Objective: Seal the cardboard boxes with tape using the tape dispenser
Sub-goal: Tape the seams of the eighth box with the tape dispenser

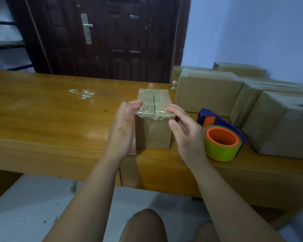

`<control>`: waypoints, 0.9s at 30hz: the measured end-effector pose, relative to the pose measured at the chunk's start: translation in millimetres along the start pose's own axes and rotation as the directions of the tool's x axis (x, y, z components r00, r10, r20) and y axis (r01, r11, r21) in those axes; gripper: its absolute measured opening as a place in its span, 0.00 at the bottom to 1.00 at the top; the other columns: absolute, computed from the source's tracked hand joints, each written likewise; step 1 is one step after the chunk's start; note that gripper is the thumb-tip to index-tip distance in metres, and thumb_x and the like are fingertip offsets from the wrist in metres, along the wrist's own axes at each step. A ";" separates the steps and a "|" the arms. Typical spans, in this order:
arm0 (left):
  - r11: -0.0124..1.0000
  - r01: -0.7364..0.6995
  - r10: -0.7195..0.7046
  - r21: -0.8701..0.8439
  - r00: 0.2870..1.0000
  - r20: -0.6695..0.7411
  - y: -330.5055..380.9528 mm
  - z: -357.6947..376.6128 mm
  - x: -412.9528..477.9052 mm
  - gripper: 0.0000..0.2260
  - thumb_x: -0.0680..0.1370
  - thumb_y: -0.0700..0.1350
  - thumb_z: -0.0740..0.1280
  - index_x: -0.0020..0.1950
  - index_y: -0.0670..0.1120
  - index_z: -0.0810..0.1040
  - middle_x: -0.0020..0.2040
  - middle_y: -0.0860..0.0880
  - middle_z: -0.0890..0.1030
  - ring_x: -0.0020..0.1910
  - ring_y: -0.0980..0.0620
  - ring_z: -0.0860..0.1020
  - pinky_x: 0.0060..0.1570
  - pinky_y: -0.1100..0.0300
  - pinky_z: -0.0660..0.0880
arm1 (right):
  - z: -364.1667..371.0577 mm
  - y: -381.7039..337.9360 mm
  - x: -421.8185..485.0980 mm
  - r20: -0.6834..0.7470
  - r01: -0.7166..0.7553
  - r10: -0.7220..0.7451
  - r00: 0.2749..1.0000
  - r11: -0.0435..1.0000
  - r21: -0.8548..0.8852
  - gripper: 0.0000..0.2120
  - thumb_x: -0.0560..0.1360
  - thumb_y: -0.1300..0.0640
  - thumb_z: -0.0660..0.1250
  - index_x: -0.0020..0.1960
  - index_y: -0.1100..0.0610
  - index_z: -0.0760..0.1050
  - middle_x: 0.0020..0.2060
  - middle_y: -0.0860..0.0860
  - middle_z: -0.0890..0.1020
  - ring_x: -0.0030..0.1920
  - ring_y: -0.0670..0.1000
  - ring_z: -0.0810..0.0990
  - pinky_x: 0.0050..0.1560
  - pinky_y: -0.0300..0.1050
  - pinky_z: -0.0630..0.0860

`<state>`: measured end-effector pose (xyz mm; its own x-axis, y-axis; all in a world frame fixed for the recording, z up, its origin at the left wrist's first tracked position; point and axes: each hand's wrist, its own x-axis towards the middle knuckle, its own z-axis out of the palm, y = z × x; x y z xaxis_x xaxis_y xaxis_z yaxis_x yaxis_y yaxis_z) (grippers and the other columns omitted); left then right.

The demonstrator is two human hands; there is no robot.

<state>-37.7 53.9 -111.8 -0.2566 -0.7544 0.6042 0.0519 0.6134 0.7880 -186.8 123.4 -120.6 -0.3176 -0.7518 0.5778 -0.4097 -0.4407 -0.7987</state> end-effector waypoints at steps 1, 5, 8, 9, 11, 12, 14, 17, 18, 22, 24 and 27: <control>0.999 0.048 -0.048 -0.018 0.998 -0.029 5.9 2.0 1.1 0.18 0.78 0.64 0.48 0.48 0.56 0.73 0.57 0.59 0.77 0.59 0.69 0.72 0.55 0.73 0.66 | -0.4 -3.1 1.0 -0.009 -0.004 0.004 1.000 1.000 0.012 0.14 0.77 0.51 0.60 0.60 0.49 0.76 0.62 0.43 0.77 0.65 0.37 0.71 0.64 0.31 0.67; 0.984 0.177 -0.178 -0.033 0.982 -0.063 12.2 6.4 6.1 0.08 0.78 0.53 0.62 0.42 0.51 0.72 0.55 0.58 0.78 0.57 0.61 0.75 0.56 0.58 0.73 | -0.1 -12.4 6.4 -0.075 -0.024 0.026 0.997 0.999 0.026 0.12 0.79 0.46 0.60 0.55 0.49 0.78 0.58 0.46 0.81 0.61 0.38 0.75 0.59 0.29 0.70; 0.976 0.203 -0.205 -0.074 0.979 -0.019 12.5 1.8 7.8 0.05 0.75 0.47 0.69 0.44 0.51 0.73 0.58 0.58 0.77 0.60 0.56 0.75 0.59 0.51 0.75 | -1.4 -12.6 9.1 -0.077 -0.029 0.028 0.997 1.000 -0.005 0.10 0.76 0.52 0.67 0.57 0.50 0.78 0.55 0.44 0.81 0.60 0.39 0.77 0.63 0.40 0.74; 0.977 0.199 -0.199 -0.075 0.980 -0.003 11.9 0.1 8.0 0.06 0.74 0.48 0.70 0.45 0.51 0.73 0.58 0.58 0.77 0.60 0.55 0.75 0.59 0.50 0.75 | -2.3 -12.4 9.4 -0.064 -0.033 0.032 0.997 0.999 -0.013 0.10 0.76 0.53 0.68 0.56 0.48 0.78 0.55 0.43 0.81 0.60 0.39 0.77 0.63 0.43 0.74; 0.980 0.186 -0.184 -0.067 0.982 0.038 9.9 -3.2 7.0 0.08 0.71 0.49 0.70 0.46 0.53 0.73 0.60 0.59 0.76 0.61 0.56 0.74 0.60 0.51 0.75 | -5.7 -11.3 8.8 -0.011 -0.052 0.052 0.999 0.999 -0.003 0.12 0.75 0.56 0.69 0.56 0.44 0.77 0.56 0.40 0.79 0.62 0.39 0.75 0.64 0.46 0.74; 0.982 0.179 -0.175 -0.067 0.983 0.060 8.5 -4.9 6.1 0.10 0.69 0.50 0.70 0.47 0.54 0.73 0.60 0.60 0.76 0.62 0.57 0.74 0.60 0.52 0.75 | -7.6 -11.0 8.1 0.023 -0.063 0.063 0.998 0.998 0.018 0.13 0.75 0.58 0.69 0.56 0.43 0.76 0.57 0.38 0.77 0.63 0.39 0.74 0.65 0.46 0.73; 0.983 0.163 -0.156 -0.080 0.984 0.084 5.1 -7.4 4.5 0.11 0.68 0.51 0.70 0.48 0.55 0.72 0.62 0.60 0.75 0.62 0.58 0.73 0.60 0.55 0.74 | -11.1 -9.7 6.2 0.083 -0.076 0.071 0.994 0.995 0.060 0.16 0.76 0.61 0.67 0.55 0.41 0.75 0.58 0.36 0.76 0.65 0.40 0.73 0.67 0.45 0.72; 0.992 0.119 -0.116 -0.046 0.991 0.067 1.7 -7.1 3.6 0.09 0.71 0.46 0.70 0.48 0.55 0.72 0.61 0.60 0.75 0.62 0.59 0.73 0.60 0.58 0.74 | -9.9 -8.3 5.0 0.068 -0.046 0.043 0.997 0.998 0.037 0.17 0.77 0.62 0.66 0.55 0.41 0.74 0.58 0.37 0.76 0.64 0.37 0.72 0.66 0.38 0.70; 0.994 0.104 -0.102 -0.020 0.993 0.052 1.1 -6.1 3.4 0.09 0.73 0.45 0.69 0.48 0.56 0.72 0.60 0.61 0.75 0.62 0.59 0.73 0.59 0.58 0.75 | -7.9 -7.9 4.7 0.048 -0.035 0.034 0.998 0.999 0.026 0.16 0.77 0.62 0.66 0.55 0.41 0.74 0.58 0.38 0.76 0.63 0.36 0.72 0.64 0.35 0.70; 0.999 0.044 -0.045 0.025 0.999 0.017 0.3 -2.1 2.8 0.11 0.74 0.43 0.69 0.48 0.57 0.71 0.59 0.61 0.75 0.62 0.56 0.74 0.58 0.58 0.76 | -1.6 -4.3 2.8 -0.010 -0.006 0.006 1.000 1.000 0.001 0.15 0.78 0.62 0.65 0.58 0.45 0.74 0.58 0.38 0.75 0.61 0.32 0.72 0.62 0.30 0.69; 0.998 0.038 -0.039 0.042 0.999 0.032 0.1 -4.0 2.6 0.11 0.74 0.45 0.69 0.49 0.58 0.71 0.60 0.61 0.74 0.63 0.57 0.73 0.57 0.62 0.75 | -0.7 -2.6 1.3 -0.018 -0.004 0.004 1.000 1.000 -0.004 0.14 0.78 0.62 0.65 0.59 0.46 0.74 0.58 0.37 0.75 0.62 0.33 0.72 0.63 0.31 0.69; 0.999 0.029 -0.034 0.038 0.992 0.119 -1.1 -8.4 0.1 0.13 0.71 0.52 0.68 0.52 0.59 0.69 0.62 0.62 0.72 0.65 0.60 0.71 0.59 0.62 0.74 | -1.5 -2.4 0.1 -0.012 -0.017 0.017 1.000 1.000 0.014 0.12 0.78 0.59 0.65 0.59 0.46 0.75 0.59 0.38 0.76 0.63 0.35 0.72 0.62 0.32 0.69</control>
<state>-29.7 51.1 -111.5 -0.3712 -0.7415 0.5589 0.0077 0.5994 0.8004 -187.1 125.0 -118.3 -0.3351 -0.7534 0.5658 -0.3923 -0.4344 -0.8108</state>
